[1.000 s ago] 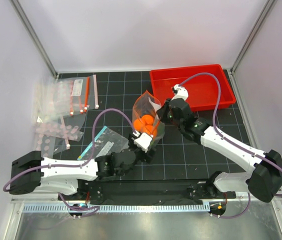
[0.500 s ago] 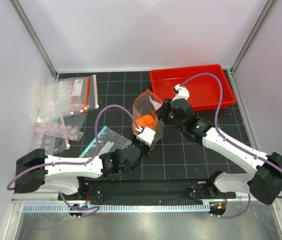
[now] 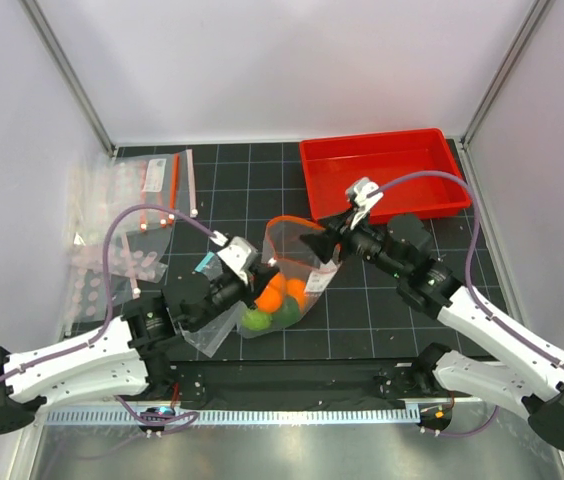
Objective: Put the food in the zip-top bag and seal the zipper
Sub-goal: Zip the zipper food storage bag at the center of the board.
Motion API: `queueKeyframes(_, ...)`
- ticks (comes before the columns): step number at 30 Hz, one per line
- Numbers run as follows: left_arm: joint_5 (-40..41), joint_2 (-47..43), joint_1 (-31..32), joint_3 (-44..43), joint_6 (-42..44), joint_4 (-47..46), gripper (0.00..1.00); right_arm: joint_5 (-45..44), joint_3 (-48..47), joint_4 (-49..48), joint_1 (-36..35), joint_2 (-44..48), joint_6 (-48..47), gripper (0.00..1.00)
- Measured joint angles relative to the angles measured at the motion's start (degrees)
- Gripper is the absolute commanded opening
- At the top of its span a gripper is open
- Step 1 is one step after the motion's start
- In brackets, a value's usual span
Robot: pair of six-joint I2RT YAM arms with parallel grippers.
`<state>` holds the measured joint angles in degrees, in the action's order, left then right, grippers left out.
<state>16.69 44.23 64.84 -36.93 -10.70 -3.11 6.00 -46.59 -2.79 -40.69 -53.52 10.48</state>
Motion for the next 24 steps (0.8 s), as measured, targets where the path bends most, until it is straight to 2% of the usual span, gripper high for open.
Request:
queueKeyframes(5, -6.4, 2.0, 0.0, 0.8, 0.2, 5.9, 0.00, 17.3, 1.5, -3.5, 0.0, -0.9, -7.5, 0.62)
queueKeyframes(7, -8.5, 1.6, 0.0, 1.7, 0.0, 7.3, 0.00, 23.6, 1.5, -4.5, 0.0, -1.7, -9.6, 0.64)
queueKeyframes(11, -11.3, -0.2, 0.0, 2.8, -0.8, 7.8, 0.00, 32.9, 1.6, -5.6, -0.3, -3.6, -13.9, 0.63)
queueKeyframes(21, -15.7, -3.5, 0.0, 4.5, -2.4, 7.7, 0.00, 40.8, 2.6, -3.8, -5.5, -5.4, -29.7, 0.59)
queueKeyframes(24, -17.3, -3.1, 0.0, 4.5, -2.5, 7.7, 0.00, 41.5, 2.6, -2.2, -6.5, -6.3, -33.4, 0.49)
